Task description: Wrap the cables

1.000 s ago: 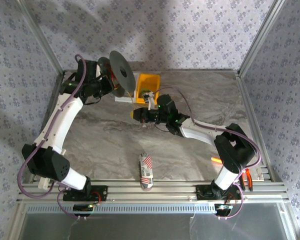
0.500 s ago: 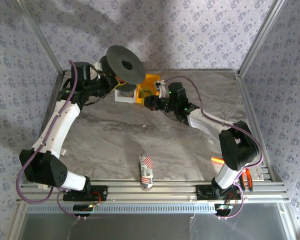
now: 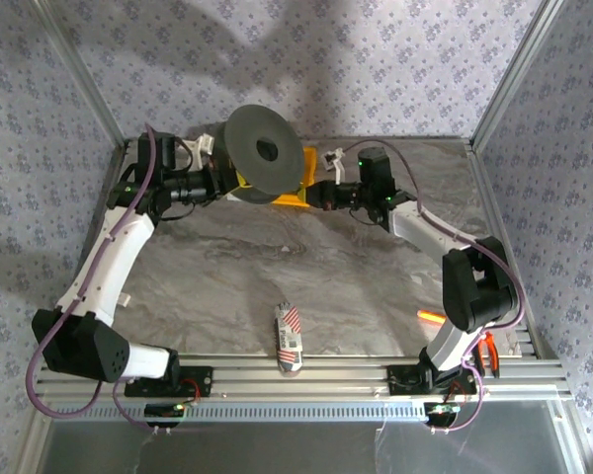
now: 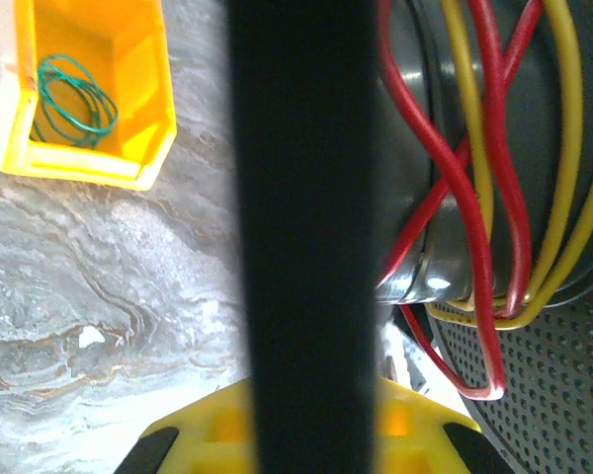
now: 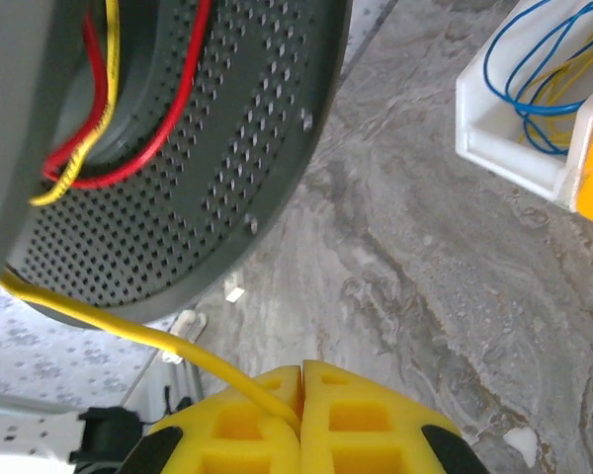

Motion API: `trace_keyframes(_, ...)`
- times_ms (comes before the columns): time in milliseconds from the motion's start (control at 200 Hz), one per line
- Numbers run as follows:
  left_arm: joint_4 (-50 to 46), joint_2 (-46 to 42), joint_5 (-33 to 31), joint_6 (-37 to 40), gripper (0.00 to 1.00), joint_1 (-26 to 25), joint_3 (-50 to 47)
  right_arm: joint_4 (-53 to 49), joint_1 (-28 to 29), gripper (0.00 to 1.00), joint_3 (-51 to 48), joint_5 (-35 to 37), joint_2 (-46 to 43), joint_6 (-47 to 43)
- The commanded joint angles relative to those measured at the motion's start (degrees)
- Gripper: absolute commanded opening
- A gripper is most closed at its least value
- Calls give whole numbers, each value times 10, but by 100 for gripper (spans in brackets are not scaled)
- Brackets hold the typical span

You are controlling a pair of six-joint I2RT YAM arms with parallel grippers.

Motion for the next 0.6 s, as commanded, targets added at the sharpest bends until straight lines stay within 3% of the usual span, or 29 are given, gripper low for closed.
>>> trace_keyframes(0, 20, -46, 106, 71, 0, 8, 11, -61, -42, 0, 20, -64, 25, -22)
trace_keyframes(280, -56, -53, 166, 177, 0, -7, 6, -152, -78, 0, 75, -161, 54, -100)
trace_keyframes(595, -223, -41, 181, 356, 0, -65, 46, -207, -114, 0, 125, -198, 64, -143)
